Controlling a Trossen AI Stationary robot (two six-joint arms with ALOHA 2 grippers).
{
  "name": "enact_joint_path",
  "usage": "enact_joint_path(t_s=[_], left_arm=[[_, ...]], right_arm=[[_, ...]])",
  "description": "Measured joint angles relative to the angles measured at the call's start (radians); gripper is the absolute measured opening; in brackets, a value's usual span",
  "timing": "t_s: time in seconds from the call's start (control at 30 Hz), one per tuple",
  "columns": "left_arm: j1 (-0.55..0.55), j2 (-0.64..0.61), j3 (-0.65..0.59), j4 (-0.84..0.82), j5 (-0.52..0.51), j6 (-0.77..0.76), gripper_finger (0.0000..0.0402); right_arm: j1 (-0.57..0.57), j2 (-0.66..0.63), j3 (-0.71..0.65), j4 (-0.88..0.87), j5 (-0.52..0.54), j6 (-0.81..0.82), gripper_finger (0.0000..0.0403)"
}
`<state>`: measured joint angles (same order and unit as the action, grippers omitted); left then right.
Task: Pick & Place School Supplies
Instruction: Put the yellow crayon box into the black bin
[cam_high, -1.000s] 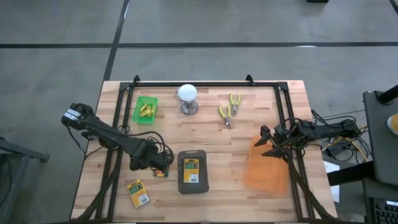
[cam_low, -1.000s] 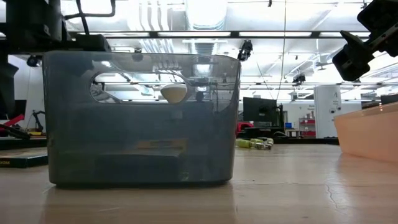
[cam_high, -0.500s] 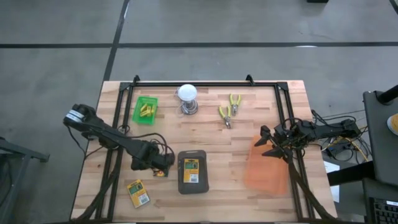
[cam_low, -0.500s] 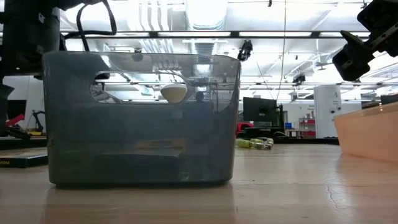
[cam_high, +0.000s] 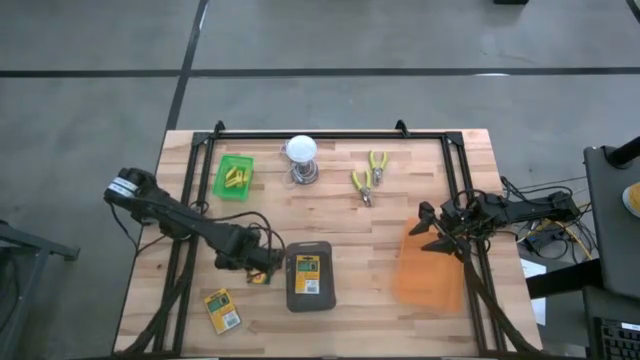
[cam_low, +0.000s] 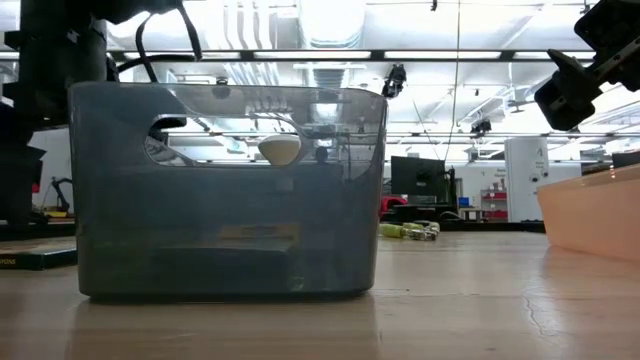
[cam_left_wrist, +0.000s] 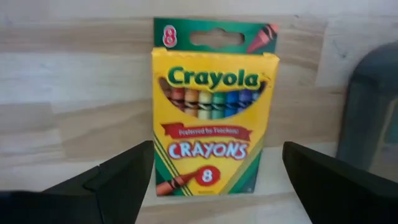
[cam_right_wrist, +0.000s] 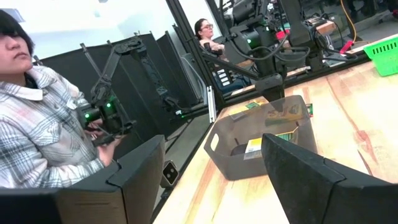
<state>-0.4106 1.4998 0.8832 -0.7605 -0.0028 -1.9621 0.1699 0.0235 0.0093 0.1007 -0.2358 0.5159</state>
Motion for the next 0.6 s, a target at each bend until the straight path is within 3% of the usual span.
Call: enact_joint_path(t_s=[0.6], left_arm=[[0.006,0.000,-0.022,0.032,-0.010,0.040,0.0360]], right_arm=[[0.000,0.000,0.000,0.000,0.000,0.000,0.0262]])
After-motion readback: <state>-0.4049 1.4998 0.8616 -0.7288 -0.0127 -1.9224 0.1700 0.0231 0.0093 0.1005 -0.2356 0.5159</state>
